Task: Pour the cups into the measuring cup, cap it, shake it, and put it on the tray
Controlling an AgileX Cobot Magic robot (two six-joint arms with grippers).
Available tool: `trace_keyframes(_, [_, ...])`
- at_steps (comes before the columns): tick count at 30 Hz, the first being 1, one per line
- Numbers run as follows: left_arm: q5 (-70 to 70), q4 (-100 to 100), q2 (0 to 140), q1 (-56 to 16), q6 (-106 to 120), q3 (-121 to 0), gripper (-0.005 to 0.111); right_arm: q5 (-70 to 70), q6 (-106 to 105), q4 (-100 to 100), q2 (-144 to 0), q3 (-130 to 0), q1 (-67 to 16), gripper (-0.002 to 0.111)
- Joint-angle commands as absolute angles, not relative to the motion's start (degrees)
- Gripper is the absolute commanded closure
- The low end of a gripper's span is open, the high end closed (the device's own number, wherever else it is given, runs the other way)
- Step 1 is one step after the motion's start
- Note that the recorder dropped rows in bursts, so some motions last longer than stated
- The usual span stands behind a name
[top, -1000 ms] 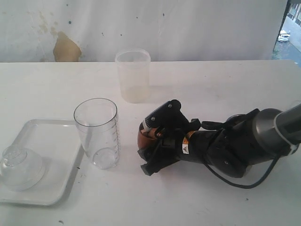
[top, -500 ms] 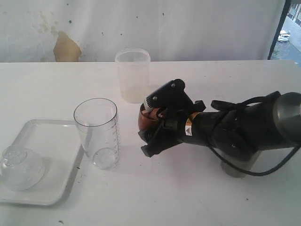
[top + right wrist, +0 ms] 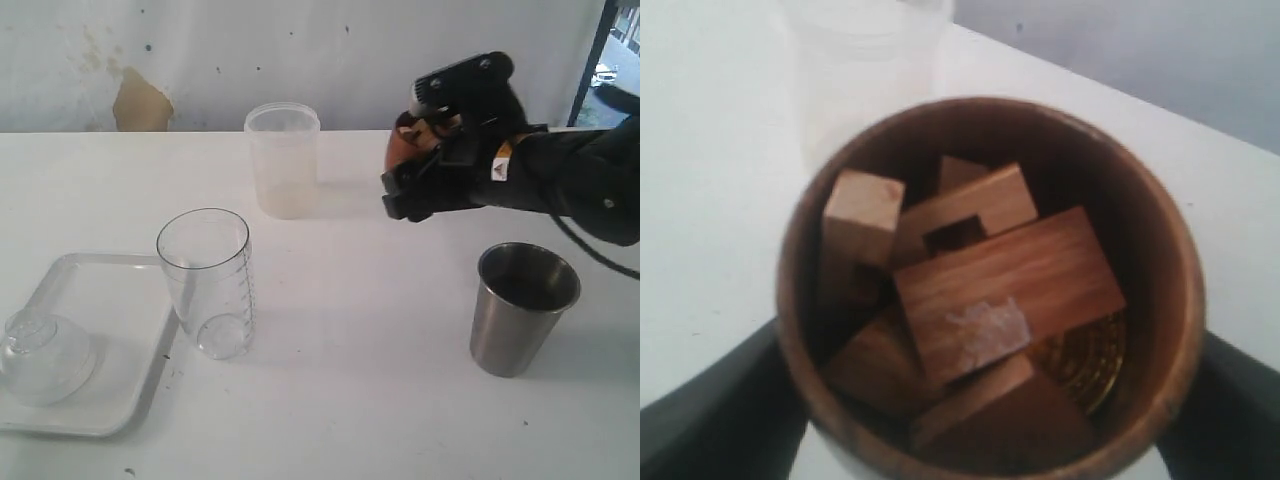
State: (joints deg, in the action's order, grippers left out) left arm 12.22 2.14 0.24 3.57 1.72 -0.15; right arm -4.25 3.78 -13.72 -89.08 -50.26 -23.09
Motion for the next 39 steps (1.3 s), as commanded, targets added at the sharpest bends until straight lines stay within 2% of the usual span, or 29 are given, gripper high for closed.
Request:
trace_keyframes(1, [11.9, 1.8, 0.0, 3.3, 1.7, 0.0, 0.107, -1.3, 4.4, -13.3, -86.6, -50.9, -15.6, 0.108])
trace_keyframes(9, [11.9, 1.8, 0.0, 3.3, 1.7, 0.0, 0.107, -1.2, 3.9, -12.3, -86.4, -50.8, -2.6, 0.108])
trace_keyframes(16, [11.9, 1.8, 0.0, 3.3, 1.7, 0.0, 0.107, -4.5, 3.9, -12.3, -91.2, -50.8, 5.3, 0.108])
trace_keyframes(24, [11.9, 1.8, 0.0, 3.3, 1.7, 0.0, 0.107, -21.0, 2.6, -12.5, -106.6, -50.8, 9.2, 0.108])
trace_keyframes(30, [11.9, 1.8, 0.0, 3.3, 1.7, 0.0, 0.107, -28.5, 2.7, -14.5, -115.3, -51.0, 9.7, 0.108])
trace_keyframes(39, [11.9, 1.8, 0.0, 3.3, 1.7, 0.0, 0.107, -24.2, 2.7, -15.2, -119.5, -54.2, 9.7, 0.108])
